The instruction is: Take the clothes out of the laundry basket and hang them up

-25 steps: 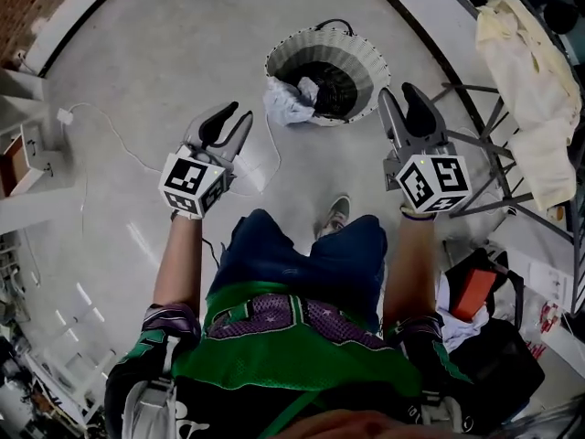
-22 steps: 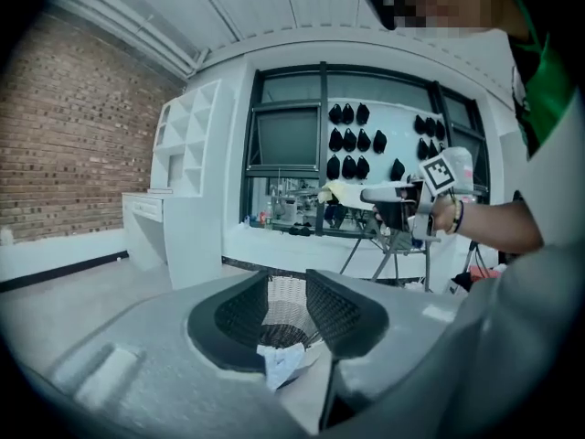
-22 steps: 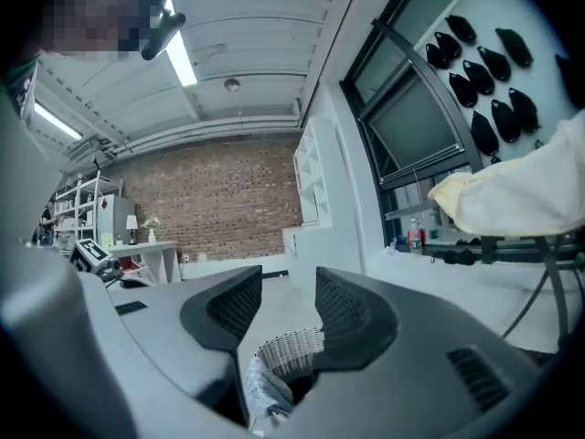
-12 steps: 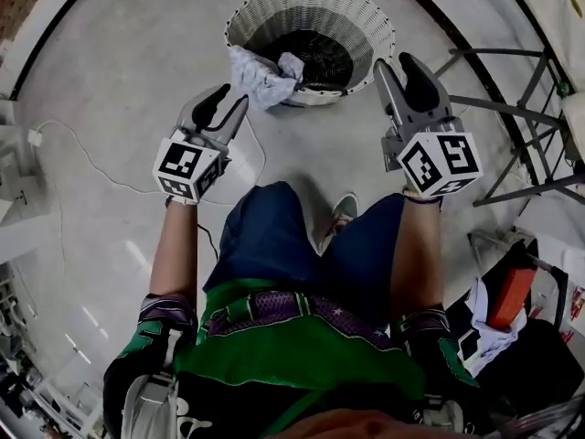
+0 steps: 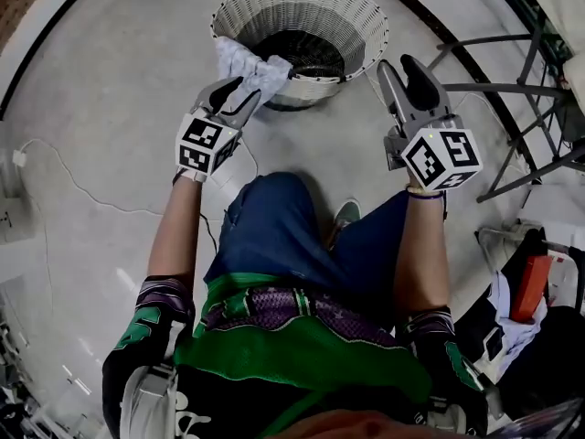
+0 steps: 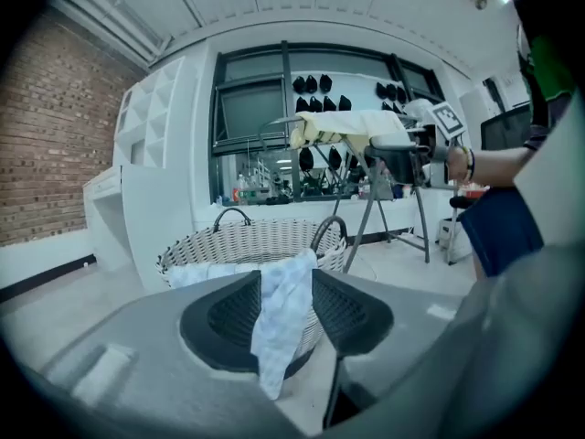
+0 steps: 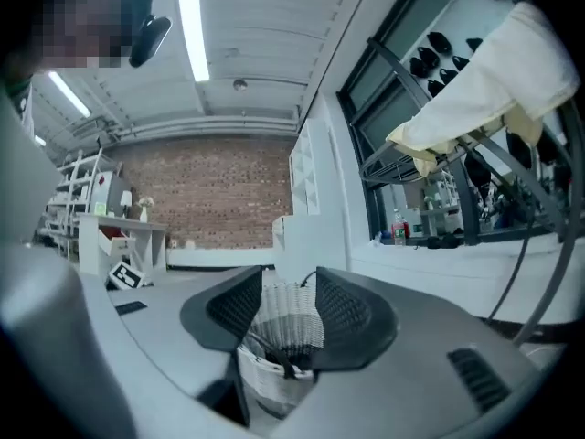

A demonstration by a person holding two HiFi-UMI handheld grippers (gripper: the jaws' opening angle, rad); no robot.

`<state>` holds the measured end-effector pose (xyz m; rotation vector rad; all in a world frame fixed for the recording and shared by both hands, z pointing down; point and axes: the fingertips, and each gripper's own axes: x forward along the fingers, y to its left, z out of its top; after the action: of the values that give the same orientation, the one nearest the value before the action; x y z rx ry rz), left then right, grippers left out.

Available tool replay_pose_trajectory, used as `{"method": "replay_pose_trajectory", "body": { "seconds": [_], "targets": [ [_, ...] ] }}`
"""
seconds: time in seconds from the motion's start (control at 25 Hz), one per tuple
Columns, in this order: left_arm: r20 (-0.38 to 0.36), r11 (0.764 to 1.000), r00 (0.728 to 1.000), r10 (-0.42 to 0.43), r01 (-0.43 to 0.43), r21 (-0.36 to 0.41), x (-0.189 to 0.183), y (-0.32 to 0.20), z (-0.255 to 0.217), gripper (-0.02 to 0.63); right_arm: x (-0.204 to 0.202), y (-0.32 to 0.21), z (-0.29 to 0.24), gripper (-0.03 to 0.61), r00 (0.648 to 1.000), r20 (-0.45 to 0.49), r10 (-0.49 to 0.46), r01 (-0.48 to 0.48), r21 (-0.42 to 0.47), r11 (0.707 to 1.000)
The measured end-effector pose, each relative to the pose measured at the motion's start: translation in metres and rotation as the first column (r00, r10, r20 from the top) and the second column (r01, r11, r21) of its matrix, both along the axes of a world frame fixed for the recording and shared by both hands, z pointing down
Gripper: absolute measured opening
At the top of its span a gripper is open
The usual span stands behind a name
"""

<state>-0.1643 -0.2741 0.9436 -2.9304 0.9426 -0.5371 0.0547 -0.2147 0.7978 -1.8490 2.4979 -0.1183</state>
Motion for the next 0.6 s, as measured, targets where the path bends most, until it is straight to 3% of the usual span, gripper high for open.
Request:
{"method": "replay_pose_trajectory", "body": {
  "seconds": [0.16,0.6],
  "targets": [
    [0.055,1.000,0.998,0.019,-0.019,-0.013,0.014,-0.008,0.021,0.178,0.017,0.003,0.016,0.183,0.994,-0.093,0.053,-0.055,-0.021,0.998],
    [0.137,0.998,0.990,0.016,-0.007,-0.061,0.040,-0.025,0.061,0.181,0.010,-0.004,0.012,0.183,0.998,-0.055,0.016,-0.015,0.012,1.000]
  ]
}}
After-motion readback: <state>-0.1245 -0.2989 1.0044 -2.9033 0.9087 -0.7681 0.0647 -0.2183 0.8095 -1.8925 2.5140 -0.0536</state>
